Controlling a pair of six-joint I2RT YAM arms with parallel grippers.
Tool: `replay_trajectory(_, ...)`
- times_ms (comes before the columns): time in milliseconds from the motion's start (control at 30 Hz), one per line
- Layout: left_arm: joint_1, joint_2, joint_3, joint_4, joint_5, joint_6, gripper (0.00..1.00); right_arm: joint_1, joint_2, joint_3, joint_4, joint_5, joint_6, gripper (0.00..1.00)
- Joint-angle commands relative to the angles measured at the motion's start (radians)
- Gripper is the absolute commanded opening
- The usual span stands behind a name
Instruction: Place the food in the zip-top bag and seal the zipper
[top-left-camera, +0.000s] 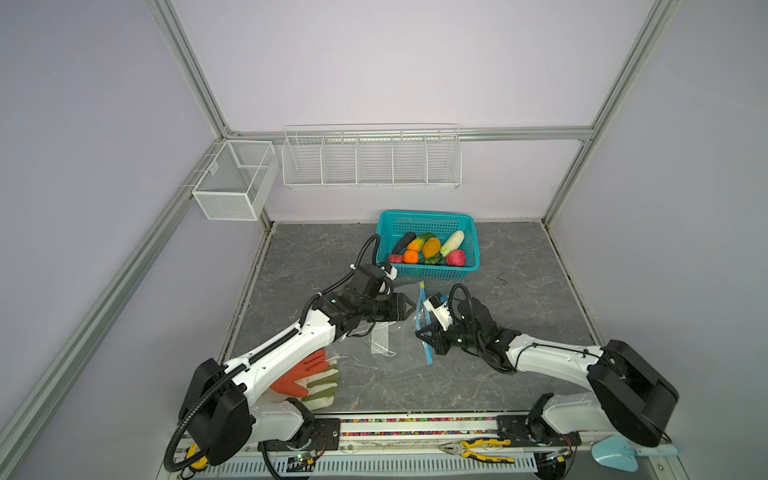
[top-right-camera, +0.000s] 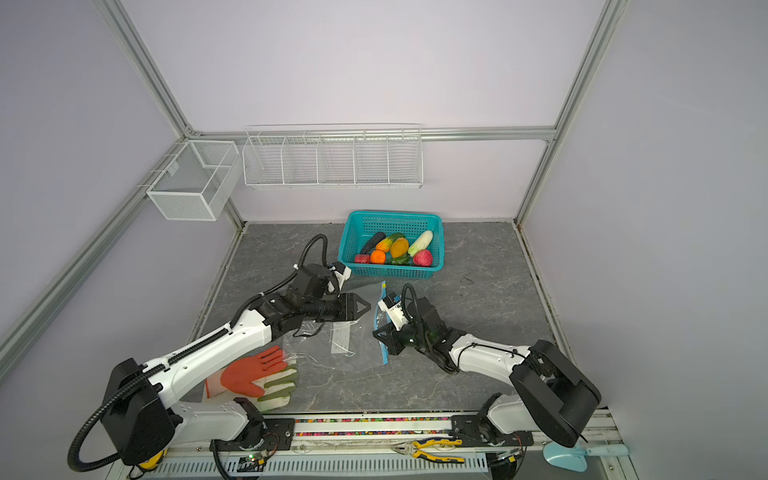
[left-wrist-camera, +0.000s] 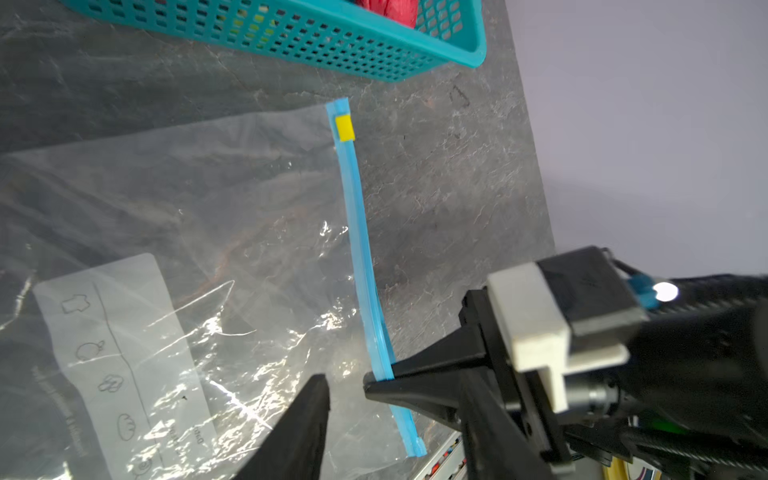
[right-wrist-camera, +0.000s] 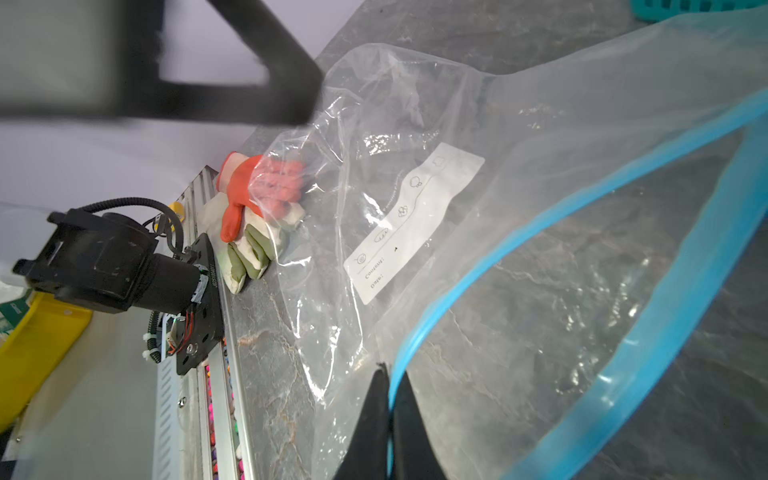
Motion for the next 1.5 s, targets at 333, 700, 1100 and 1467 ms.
replay_trajectory(333,-0.032,0.075,0.075,-0.102,-0.059,0.073,0.58,0.048,-0.022,-0.008,0.137,0.028,-0.113,0.06)
replay_trajectory(700,-0.057,0.162,0.113,-0.145,-0.122,0.122,0.36,0.059,0.032,0.027,0.157,0.008,-0.09,0.06)
replay_trajectory(1100,-0.057,0.15,0.125,-0.193,-0.153,0.131,0.0,0.06,0.038,0.048,0.122,0.011,-0.062,0.14)
replay_trajectory(1467,-0.055,0.108,0.147,-0.266,-0.187,0.143,0.0,0.055,-0.268,0.132,-0.413,0.326,0.035,0.59)
